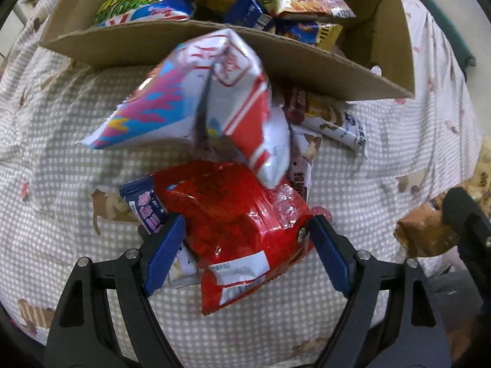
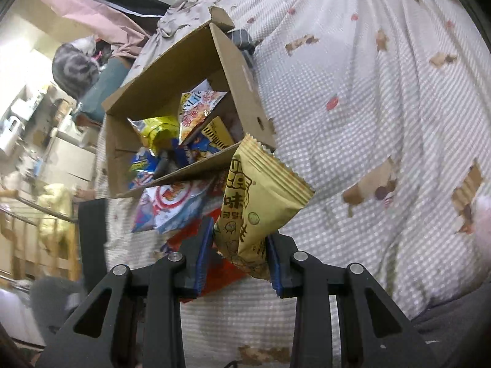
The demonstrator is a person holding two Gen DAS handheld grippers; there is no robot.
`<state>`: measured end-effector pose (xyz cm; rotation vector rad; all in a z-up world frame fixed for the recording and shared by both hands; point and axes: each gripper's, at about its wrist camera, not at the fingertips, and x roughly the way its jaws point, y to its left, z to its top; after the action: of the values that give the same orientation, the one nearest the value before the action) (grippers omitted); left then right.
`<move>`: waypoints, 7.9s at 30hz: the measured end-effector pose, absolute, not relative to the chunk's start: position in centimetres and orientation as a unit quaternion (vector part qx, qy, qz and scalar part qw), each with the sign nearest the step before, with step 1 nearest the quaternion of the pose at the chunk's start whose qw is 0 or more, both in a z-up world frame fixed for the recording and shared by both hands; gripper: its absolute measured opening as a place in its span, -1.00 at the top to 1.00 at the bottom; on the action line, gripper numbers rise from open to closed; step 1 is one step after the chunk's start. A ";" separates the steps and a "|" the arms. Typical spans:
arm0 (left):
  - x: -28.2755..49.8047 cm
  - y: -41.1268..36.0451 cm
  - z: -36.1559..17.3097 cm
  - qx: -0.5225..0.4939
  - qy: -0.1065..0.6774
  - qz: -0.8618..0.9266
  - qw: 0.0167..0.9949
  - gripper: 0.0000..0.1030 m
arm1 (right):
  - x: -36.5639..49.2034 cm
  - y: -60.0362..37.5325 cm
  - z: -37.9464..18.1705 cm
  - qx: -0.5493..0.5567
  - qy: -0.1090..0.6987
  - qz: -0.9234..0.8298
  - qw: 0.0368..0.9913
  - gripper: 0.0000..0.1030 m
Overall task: Organize snacks
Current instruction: 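Grasp the red snack bag with left gripper while right grasps beige packet, then carry both snacks over the box and open both grippers inside, then withdraw both grippers from the box toward the remaining snacks, then grasp the white-pink packet with left gripper while right grasps chocolate bar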
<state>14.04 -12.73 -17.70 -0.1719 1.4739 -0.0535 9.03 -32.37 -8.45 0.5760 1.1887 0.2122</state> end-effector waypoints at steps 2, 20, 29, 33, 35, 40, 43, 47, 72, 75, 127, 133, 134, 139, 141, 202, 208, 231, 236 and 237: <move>14.0 -13.2 -17.9 -0.068 0.672 -0.022 0.737 -0.59 | 9.0 -32.6 -8.6 0.273 0.552 0.098 0.782 0.34; 10.7 -13.5 -14.0 -0.018 0.634 -0.093 0.767 0.72 | 9.0 -32.8 -8.3 0.281 0.549 0.101 0.781 0.34; 8.7 -10.2 -10.1 -0.010 0.620 -0.118 0.776 0.77 | 8.3 -32.6 -7.9 0.281 0.543 0.105 0.784 0.34; 7.7 -8.5 -8.0 0.008 0.598 -0.111 0.794 0.78 | 8.0 -32.2 -7.5 0.278 0.540 0.113 0.787 0.34; 7.3 -7.1 -6.3 0.010 0.577 -0.103 0.810 0.78 | 7.9 -31.9 -7.0 0.270 0.536 0.119 0.791 0.34; 8.8 -4.5 -2.7 0.003 0.532 -0.079 0.843 0.78 | 8.7 -31.1 -5.3 0.256 0.521 0.145 0.801 0.34; 10.6 -3.3 -0.9 0.005 0.507 -0.061 0.860 0.78 | 9.8 -31.1 -4.2 0.255 0.505 0.155 0.810 0.34; 13.6 -2.5 0.6 0.014 0.482 -0.049 0.875 0.77 | 12.0 -30.7 -2.7 0.244 0.485 0.166 0.823 0.34; 24.1 -4.4 -4.0 0.099 0.392 -0.022 0.914 0.77 | 18.5 -27.4 -6.6 0.155 0.466 0.165 0.855 0.34; 24.1 -4.8 -4.2 0.101 0.399 -0.025 0.911 0.77 | 18.8 -27.2 -7.4 0.152 0.475 0.168 0.850 0.34; 22.5 -2.8 -4.2 0.016 0.428 -0.021 0.903 -0.55 | 18.9 -28.9 -5.7 0.152 0.429 0.139 0.880 -0.67; 21.1 -2.9 -3.3 0.025 0.419 -0.026 0.907 -0.55 | 17.3 -29.8 -5.0 0.168 0.433 0.133 0.876 -0.68; 20.9 -2.9 -3.2 0.026 0.419 -0.025 0.907 -0.55 | 17.2 -29.8 -4.8 0.167 0.432 0.133 0.876 -0.68; 20.2 -2.5 -3.1 0.018 0.423 -0.022 0.906 -0.55 | 16.1 -29.8 -4.4 0.170 0.432 0.133 0.876 -0.68; 19.8 -2.3 -3.0 0.015 0.425 -0.021 0.905 -0.55 | 15.7 -29.9 -4.4 0.176 0.436 0.134 0.872 -0.68; 17.8 -13.5 -16.7 -0.037 0.596 -0.029 0.802 -0.55 | 11.8 -33.3 -11.5 0.364 0.559 0.094 0.739 -0.69; 17.2 -14.7 -16.4 -0.036 0.587 -0.021 0.808 -0.55 | 11.7 -33.9 -11.9 0.371 0.561 0.084 0.735 -0.69; 15.6 -5.7 -8.6 -0.002 0.598 -0.048 0.800 0.02 | 12.8 -27.3 -14.4 0.224 0.642 0.105 0.725 -0.67; 14.0 -2.2 -9.0 -0.005 0.593 -0.026 0.805 0.02 | 13.5 -23.9 -15.2 0.145 0.651 0.115 0.736 -0.44; 13.9 -1.7 -9.3 -0.013 0.595 -0.019 0.803 0.01 | 13.6 -23.3 -15.5 0.130 0.654 0.113 0.737 -0.41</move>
<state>13.87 -1.71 -9.29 -0.0269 1.2747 -0.0405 13.56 -23.34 -15.50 0.2858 1.4356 0.2487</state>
